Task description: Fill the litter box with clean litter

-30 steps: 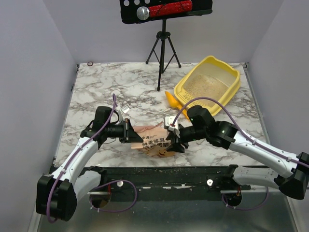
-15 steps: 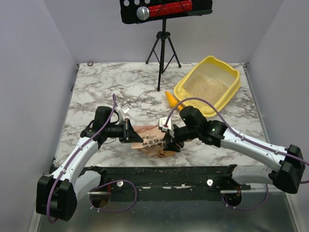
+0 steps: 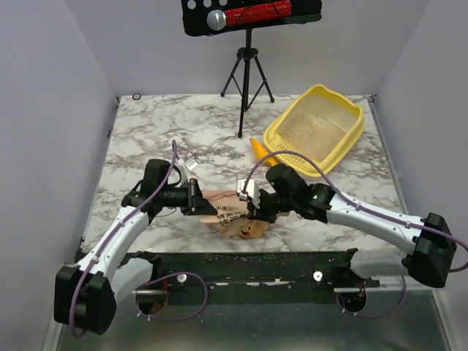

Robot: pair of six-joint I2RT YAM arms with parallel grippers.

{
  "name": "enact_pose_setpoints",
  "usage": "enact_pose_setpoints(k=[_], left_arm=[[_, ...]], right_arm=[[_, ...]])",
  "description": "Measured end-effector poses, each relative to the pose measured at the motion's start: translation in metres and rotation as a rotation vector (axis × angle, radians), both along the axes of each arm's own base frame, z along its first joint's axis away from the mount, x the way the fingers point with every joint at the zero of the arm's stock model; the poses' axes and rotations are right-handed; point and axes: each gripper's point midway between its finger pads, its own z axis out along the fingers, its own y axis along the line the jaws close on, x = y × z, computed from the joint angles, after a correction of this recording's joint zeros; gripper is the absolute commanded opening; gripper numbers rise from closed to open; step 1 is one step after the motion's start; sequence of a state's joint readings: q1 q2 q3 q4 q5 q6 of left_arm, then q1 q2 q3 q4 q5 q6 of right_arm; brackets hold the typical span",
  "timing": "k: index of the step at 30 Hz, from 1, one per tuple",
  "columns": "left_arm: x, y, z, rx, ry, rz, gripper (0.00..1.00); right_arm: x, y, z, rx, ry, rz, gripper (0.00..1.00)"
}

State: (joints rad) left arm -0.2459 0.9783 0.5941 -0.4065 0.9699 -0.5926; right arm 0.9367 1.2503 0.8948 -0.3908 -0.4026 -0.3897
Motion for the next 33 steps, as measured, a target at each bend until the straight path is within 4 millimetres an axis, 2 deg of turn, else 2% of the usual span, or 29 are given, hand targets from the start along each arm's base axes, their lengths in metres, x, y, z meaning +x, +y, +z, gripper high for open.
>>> enact_pose_setpoints(k=[3,5,7,10,13,16,18,23,33], left_arm=[[0.002,0.0,0.007,0.013,-0.036,-0.012,0.19],[0.008,0.001,0.016,0.033,-0.102,-0.005,0.22],[0.019,0.005,0.04,0.044,-0.248,0.025,0.27],[0.025,0.012,0.083,0.04,-0.493,0.07,0.32],[0.017,0.019,0.121,0.028,-0.727,0.095,0.35],[0.003,0.017,0.141,0.001,-0.883,0.067,0.42],[-0.007,0.012,0.137,-0.006,-0.936,0.02,0.44],[-0.026,-0.008,0.113,0.045,-0.968,-0.15,0.47],[-0.035,-0.036,0.07,0.183,-1.084,-0.421,0.56]], right_arm=[[0.005,-0.001,-0.002,-0.01,-0.009,-0.024,0.0],[0.005,-0.003,-0.004,-0.021,-0.006,-0.035,0.0],[0.004,-0.005,-0.006,-0.031,0.005,-0.042,0.0],[0.005,-0.007,-0.005,-0.033,0.012,-0.057,0.0],[0.009,-0.01,-0.004,-0.029,0.018,-0.077,0.0],[0.013,-0.014,-0.003,-0.028,0.027,-0.103,0.0],[0.016,-0.017,-0.004,-0.029,0.037,-0.122,0.0],[0.018,-0.021,-0.002,-0.03,0.069,-0.143,0.0],[0.015,-0.023,-0.004,-0.034,0.115,-0.15,0.0]])
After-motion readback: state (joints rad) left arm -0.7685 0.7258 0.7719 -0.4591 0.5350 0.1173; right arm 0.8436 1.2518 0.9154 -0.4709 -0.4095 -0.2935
